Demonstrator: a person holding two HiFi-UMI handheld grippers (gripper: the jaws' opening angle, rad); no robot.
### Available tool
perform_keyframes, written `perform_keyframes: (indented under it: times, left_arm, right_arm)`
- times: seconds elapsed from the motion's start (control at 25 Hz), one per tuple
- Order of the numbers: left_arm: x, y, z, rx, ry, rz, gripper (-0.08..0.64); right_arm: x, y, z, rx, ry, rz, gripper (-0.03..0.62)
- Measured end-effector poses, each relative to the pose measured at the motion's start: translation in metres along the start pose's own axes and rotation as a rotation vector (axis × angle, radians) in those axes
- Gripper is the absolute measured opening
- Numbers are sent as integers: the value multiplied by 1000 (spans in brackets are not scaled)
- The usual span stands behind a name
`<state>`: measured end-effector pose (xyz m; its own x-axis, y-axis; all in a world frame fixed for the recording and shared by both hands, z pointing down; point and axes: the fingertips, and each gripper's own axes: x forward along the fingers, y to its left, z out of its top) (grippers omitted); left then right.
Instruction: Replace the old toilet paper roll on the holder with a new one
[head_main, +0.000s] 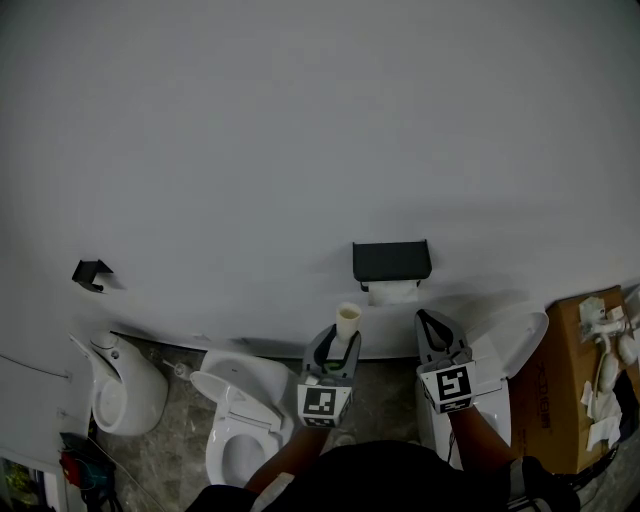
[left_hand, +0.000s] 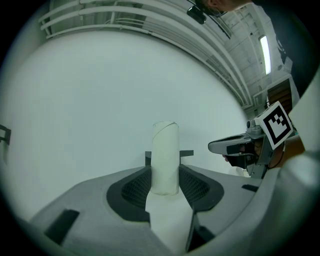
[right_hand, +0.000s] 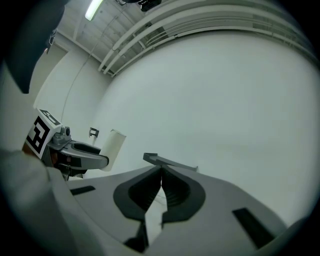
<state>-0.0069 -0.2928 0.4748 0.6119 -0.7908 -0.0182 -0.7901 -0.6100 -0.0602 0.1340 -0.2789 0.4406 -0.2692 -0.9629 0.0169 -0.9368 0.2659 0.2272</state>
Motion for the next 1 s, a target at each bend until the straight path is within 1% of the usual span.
perform_keyframes:
  times: [0.12,0.24,0.36,0.44,0.56,0.72,0.84,1.0]
  left_arm:
    - [0,2,-3,8,8,1,170]
    - [-1,3,-4,8,9,3,170]
    - [0,3,-5,12,11,3,170]
    - [0,3,-4,13,8,5,170]
    - [1,4,-3,9,2,9,170]
    - [1,5,-3,11,11,9,170]
    - [0,5,-3,17,10,7,170]
    - [0,5,0,17,-1,11,170]
  right_arm:
    - [0,1,1,-36,0,-2,2]
    - [0,2,-1,-30,6,-7,2]
    - [0,1,-3,-71,20,-5,2]
    - [0,1,-4,-82,24,-6,2]
    - [1,0,-5,-80,25,-9,2]
    - [2,1,-4,-51,19,-16,2]
    - [3,0,-5,-68,27,-15,2]
    - [3,3,-7,-57,30,-3,2]
